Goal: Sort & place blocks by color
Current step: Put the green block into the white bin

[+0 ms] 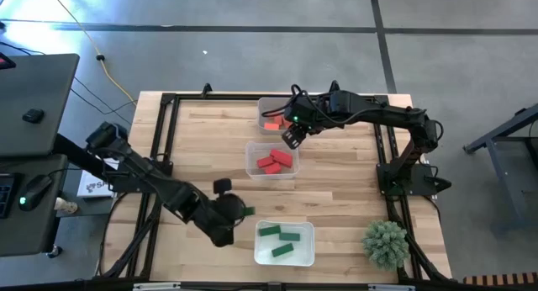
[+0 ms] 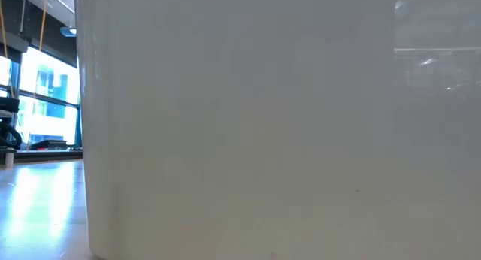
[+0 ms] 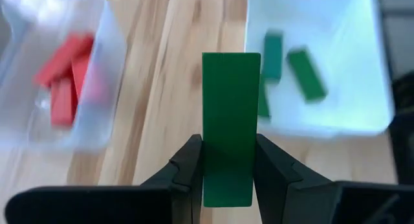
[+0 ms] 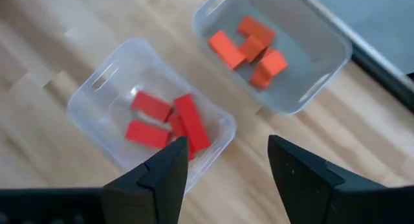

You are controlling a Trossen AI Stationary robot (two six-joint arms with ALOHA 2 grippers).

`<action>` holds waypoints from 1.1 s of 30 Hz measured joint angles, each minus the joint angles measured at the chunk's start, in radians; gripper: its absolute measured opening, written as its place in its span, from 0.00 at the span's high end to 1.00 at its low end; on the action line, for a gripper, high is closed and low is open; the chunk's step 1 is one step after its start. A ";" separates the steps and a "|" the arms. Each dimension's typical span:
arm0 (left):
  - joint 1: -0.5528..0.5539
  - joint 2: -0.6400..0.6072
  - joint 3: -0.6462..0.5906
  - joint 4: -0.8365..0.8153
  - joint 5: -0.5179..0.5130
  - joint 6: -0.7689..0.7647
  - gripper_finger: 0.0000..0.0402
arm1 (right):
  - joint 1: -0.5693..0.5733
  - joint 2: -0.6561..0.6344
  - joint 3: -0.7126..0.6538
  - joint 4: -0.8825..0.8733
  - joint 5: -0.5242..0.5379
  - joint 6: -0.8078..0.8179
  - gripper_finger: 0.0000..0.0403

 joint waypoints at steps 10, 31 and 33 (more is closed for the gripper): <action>0.086 0.024 0.001 0.381 0.213 0.230 0.82 | -0.022 0.000 0.000 0.035 0.060 -0.035 0.50; 0.288 0.242 0.000 0.641 0.667 0.114 0.82 | -0.231 0.000 0.000 0.160 -0.043 -0.459 0.50; 0.307 0.249 0.000 0.638 0.667 0.115 0.82 | -0.256 0.000 0.000 0.164 -0.043 -0.490 0.50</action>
